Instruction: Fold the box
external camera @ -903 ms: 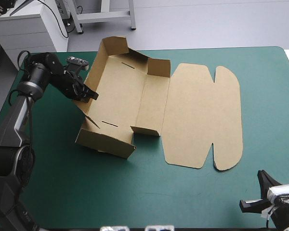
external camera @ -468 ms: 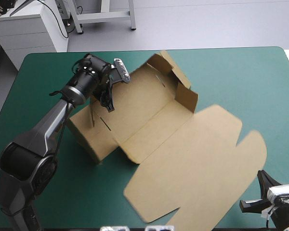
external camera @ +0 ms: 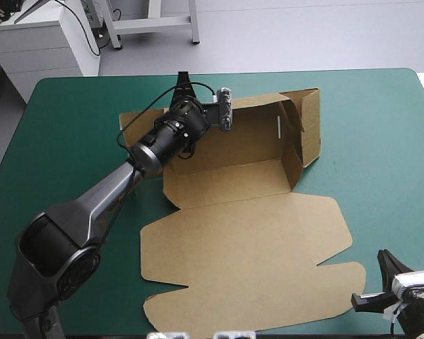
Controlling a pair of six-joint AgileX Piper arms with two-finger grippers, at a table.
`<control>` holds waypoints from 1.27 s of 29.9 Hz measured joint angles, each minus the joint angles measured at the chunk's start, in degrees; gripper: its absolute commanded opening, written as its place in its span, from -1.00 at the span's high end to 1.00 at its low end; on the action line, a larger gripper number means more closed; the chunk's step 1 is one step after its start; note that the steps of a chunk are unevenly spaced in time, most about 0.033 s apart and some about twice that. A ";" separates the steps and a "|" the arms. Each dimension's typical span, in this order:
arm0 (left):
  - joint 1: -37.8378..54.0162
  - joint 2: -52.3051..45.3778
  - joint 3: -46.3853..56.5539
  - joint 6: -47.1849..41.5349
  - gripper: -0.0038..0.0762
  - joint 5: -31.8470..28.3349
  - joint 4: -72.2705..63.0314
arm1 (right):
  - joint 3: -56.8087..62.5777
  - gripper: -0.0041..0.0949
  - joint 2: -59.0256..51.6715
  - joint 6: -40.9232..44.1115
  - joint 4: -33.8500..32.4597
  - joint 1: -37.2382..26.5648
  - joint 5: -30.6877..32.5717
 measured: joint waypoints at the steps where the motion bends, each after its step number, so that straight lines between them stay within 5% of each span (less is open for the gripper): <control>1: -0.99 0.04 0.00 -1.03 0.93 -0.06 1.00 | 0.00 0.96 0.00 0.00 0.00 0.00 0.00; 21: -15.62 -10.48 29.69 -40.15 0.92 -5.60 37.62 | 0.00 0.96 0.00 0.00 0.00 0.00 0.00; 38: -17.45 -14.61 39.35 -48.33 0.92 -5.08 46.01 | -0.36 0.95 0.00 1.81 0.00 0.00 -3.12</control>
